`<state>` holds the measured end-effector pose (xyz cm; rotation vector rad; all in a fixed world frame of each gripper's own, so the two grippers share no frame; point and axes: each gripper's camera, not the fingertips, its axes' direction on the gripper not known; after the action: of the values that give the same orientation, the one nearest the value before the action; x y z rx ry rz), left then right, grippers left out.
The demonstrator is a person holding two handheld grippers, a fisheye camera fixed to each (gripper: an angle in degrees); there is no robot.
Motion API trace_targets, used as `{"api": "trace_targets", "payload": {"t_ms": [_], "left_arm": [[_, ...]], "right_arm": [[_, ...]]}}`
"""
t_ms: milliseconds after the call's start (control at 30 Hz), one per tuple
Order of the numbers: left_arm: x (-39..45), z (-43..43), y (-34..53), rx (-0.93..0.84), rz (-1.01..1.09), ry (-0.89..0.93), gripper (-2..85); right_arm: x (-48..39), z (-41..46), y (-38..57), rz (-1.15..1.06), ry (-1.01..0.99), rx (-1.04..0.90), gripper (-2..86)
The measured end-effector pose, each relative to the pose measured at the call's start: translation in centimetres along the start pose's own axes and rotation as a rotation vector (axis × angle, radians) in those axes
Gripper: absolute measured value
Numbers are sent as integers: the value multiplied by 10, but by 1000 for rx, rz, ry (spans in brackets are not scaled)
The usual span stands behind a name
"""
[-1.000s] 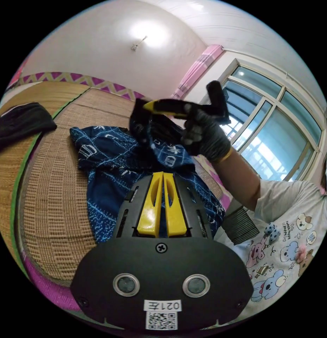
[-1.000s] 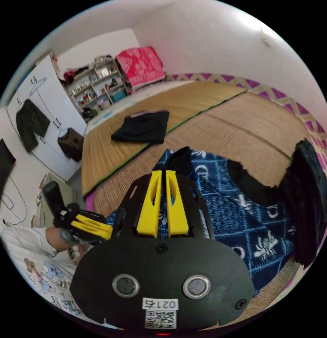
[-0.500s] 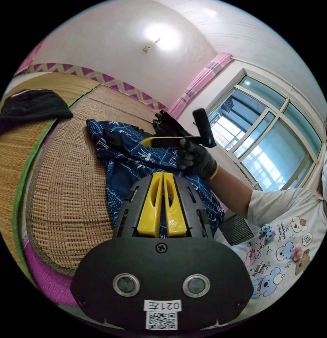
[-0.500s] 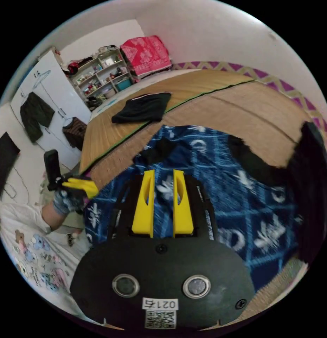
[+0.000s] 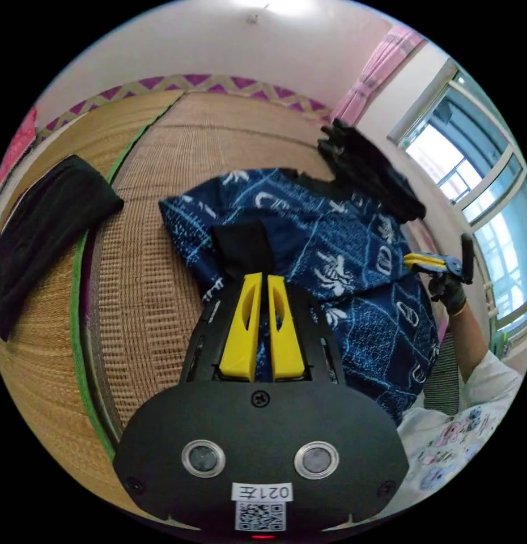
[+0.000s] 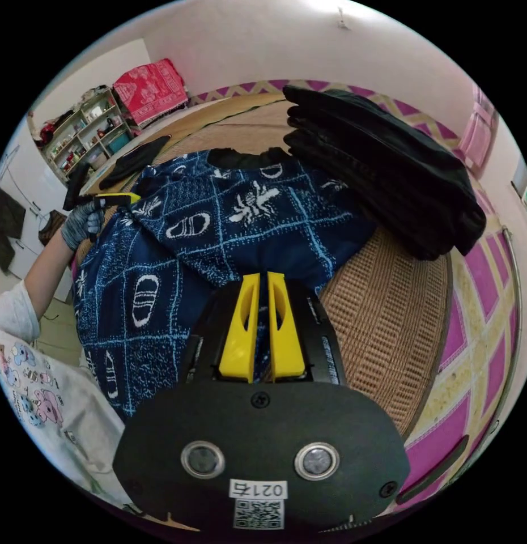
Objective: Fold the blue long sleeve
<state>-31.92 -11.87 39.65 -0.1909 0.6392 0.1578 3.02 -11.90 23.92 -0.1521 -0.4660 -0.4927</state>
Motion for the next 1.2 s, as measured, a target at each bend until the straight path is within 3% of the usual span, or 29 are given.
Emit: {"api": "trace_targets", "payload": {"t_ms": [267,400,600,800,933,1200], "left_arm": [[-19,-34,28,119,-31,-41,-9],[-26,-88,84,230,-27,78,-5],[-26,-133,208,199,-79,118,59],[-34,-137,308,175,-159,186,91],[-52,-100,332,15,-127,249,107],[-74,-64,319,-49,59,484,97]], "right_arm": [[31,-33,51,127,1,79,39],[29,-76,109,134,-60,173,54],[10,-107,231,140,-250,199,66],[-11,-71,321,186,-408,60,83],[-8,-23,348,200,-444,23,122],[24,15,356,167,-578,83,122]]}}
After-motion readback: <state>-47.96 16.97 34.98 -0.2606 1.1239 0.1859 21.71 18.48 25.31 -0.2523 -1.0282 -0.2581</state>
